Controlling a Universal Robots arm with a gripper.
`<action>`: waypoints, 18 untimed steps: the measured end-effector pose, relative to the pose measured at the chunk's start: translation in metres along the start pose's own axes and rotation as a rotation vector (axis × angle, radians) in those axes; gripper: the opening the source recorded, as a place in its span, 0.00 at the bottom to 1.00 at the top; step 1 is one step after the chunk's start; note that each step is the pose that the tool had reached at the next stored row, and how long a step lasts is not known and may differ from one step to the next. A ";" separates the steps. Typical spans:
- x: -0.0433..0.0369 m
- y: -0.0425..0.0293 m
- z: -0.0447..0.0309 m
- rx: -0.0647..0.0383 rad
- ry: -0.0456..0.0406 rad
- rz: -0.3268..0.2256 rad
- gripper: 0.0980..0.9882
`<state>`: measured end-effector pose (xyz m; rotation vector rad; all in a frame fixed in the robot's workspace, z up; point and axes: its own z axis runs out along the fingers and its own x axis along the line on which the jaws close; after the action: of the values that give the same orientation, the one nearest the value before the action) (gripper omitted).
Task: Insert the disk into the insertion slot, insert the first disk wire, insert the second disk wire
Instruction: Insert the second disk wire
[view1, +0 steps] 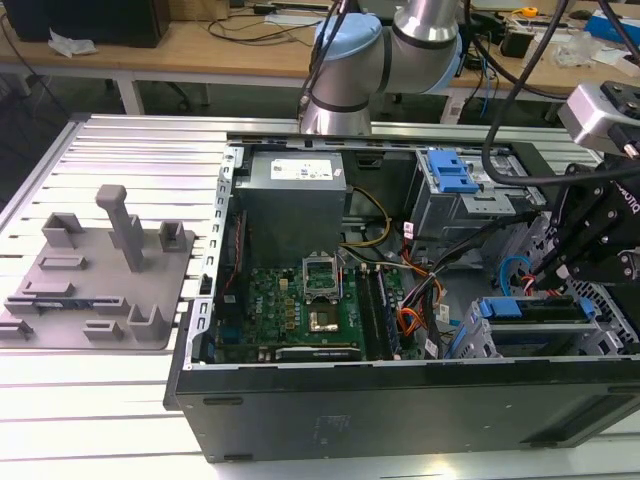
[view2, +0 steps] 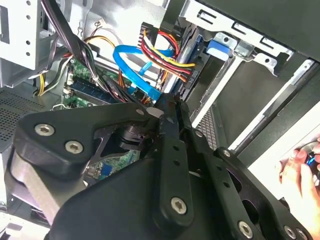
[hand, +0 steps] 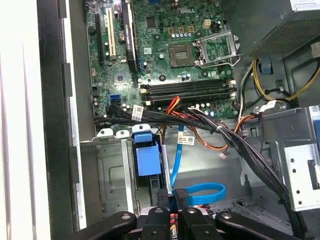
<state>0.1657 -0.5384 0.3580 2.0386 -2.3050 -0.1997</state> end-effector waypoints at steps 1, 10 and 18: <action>0.0003 -0.0008 0.0002 -0.001 0.0001 0.000 0.07; 0.0016 -0.0029 0.0022 -0.009 0.0009 0.002 0.07; 0.0028 -0.0058 0.0064 -0.009 0.0013 0.002 0.07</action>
<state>0.1701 -0.5415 0.3507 2.0313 -2.3010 -0.2085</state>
